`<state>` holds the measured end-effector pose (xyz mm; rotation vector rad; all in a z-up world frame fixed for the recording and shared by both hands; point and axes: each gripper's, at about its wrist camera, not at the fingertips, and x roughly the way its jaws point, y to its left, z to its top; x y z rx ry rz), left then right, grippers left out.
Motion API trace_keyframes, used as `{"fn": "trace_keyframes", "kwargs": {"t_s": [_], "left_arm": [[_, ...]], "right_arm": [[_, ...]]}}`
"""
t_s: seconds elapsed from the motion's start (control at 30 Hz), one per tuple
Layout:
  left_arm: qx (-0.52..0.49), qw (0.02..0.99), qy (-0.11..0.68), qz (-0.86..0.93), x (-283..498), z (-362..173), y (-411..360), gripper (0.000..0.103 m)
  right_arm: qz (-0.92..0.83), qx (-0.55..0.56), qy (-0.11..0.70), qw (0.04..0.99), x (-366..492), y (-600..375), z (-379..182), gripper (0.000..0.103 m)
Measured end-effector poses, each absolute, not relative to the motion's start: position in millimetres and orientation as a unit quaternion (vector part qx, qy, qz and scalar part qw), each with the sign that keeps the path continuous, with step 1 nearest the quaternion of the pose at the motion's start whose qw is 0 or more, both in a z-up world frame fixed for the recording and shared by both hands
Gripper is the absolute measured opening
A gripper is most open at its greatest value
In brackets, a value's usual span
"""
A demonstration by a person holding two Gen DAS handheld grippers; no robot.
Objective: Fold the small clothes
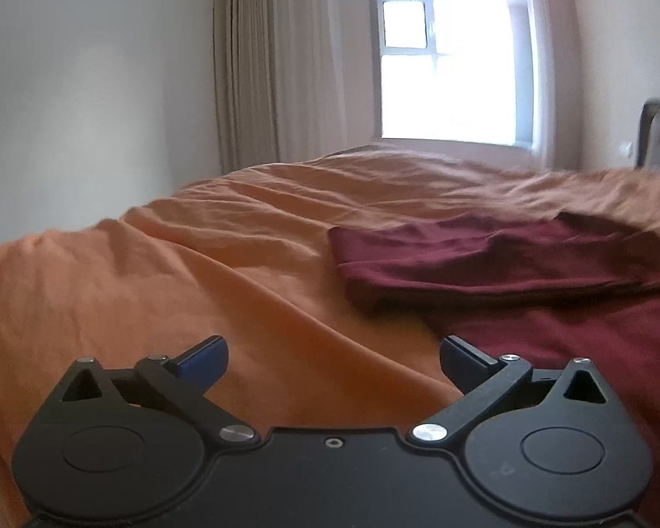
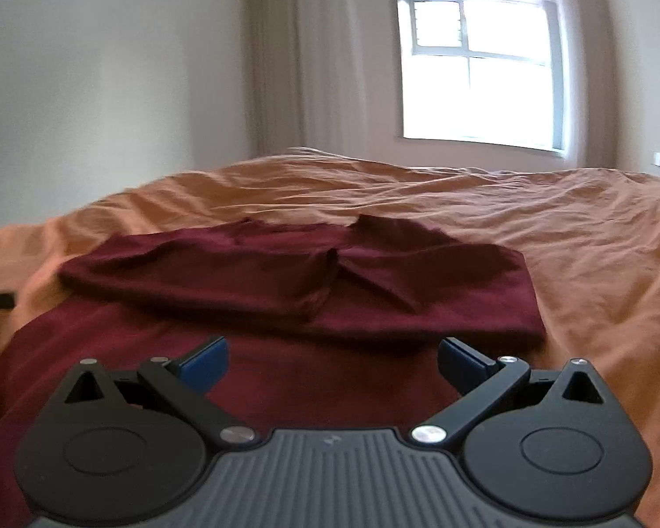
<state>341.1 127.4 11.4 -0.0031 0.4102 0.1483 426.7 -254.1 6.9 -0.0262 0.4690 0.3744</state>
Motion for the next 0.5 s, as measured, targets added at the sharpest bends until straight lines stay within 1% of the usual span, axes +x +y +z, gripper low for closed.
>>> {"fn": "trace_keyframes", "kwargs": {"t_s": [0.2,0.37,0.5], "left_arm": [[-0.070,0.974,0.215,0.002,291.6,12.0,114.8,0.102],[-0.084,0.964,0.248,-0.053,269.0,-8.3,96.4,0.102],[-0.092,0.956,0.271,-0.058,261.2,-22.7,87.4,0.102]], "right_arm": [[0.186,-0.018,0.247,0.951,349.6,-288.8,-10.2,0.103],[0.157,0.015,0.234,0.959,293.4,-312.1,-25.9,0.103],[0.134,0.023,0.231,0.963,270.8,-319.9,-36.6,0.103]]}}
